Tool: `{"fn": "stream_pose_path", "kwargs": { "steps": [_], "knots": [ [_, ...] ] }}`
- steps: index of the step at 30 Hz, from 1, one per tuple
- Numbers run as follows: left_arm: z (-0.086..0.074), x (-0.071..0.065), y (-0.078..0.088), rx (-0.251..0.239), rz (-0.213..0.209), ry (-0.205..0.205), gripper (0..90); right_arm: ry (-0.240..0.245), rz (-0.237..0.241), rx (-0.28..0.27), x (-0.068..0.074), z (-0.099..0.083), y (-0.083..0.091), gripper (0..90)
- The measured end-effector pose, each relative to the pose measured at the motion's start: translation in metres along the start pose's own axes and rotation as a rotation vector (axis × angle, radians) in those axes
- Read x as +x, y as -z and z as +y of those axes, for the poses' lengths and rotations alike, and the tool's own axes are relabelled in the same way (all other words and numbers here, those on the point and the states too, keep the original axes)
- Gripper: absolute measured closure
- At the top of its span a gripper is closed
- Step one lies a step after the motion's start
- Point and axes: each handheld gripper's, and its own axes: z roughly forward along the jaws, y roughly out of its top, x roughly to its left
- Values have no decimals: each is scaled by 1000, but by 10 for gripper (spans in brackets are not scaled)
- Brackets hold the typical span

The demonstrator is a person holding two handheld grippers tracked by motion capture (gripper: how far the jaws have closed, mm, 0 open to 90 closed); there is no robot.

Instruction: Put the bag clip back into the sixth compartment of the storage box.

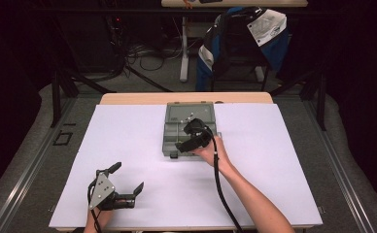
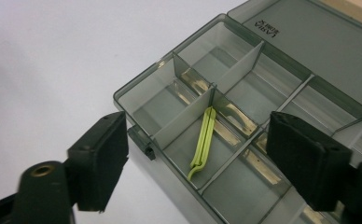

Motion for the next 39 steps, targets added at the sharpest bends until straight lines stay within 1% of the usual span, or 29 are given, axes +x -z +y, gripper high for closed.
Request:
{"fn": "stream_pose_path", "kwargs": {
  "steps": [2, 3, 4, 5, 6, 9, 10, 11, 16, 18, 22, 24, 25, 27, 30, 31, 35, 37, 39],
  "knots": [
    [0, 0, 0, 0, 1, 2, 1, 14, 10, -31, 1, -3, 6, 154],
    [0, 0, 0, 0, 3, 3, 0, 15, 15, -37, 2, -5, 9, 143],
    [0, 0, 0, -1, 4, 5, 1, 28, 24, -53, 2, -7, 13, 104],
    [0, 0, 0, -1, 4, 5, 1, 28, 24, -53, 2, -7, 13, 104],
    [0, 0, 0, -1, 4, 4, 1, 35, 30, -64, 3, -10, 17, 63],
    [0, 0, 0, -1, 3, 3, 1, 52, 28, -68, 6, -14, 21, 15],
    [0, 0, 0, -1, 2, 4, 1, 52, 28, -68, 6, -14, 21, 15],
    [0, 0, 0, -1, 3, 3, 1, 62, 27, -69, 7, -15, 23, 8],
    [0, 0, 0, -2, 2, 4, 1, 90, 31, -95, 11, -24, 34, 1],
    [0, 0, 0, -1, 4, 3, 1, 94, 32, -100, 11, -25, 35, 0],
    [0, 0, 0, -2, 6, 4, 1, 104, 35, -128, 13, -32, 44, 0],
    [0, 0, 0, -1, 5, 2, 1, 107, 37, -136, 13, -36, 48, 0],
    [0, 0, 0, -2, 5, 2, 1, 109, 32, -151, 13, -41, 53, 0],
    [0, 0, 0, 1, 4, 0, 1, 110, 32, -147, 14, -42, 55, 0],
    [0, 0, -1, 6, 3, -1, 1, 119, 30, -163, 16, -53, 64, 0],
    [0, 0, -1, 6, 3, -1, 1, 119, 30, -163, 16, -53, 64, 0],
    [0, -1, -1, 5, 2, -1, 1, 128, 17, -186, 17, -63, 72, 0],
    [0, -1, -2, 6, 2, 1, 1, 120, 11, -205, 15, -71, 77, 0],
    [0, -1, -2, 5, 3, 3, 1, 114, 11, -210, 14, -74, 78, 0]
  ]
}}
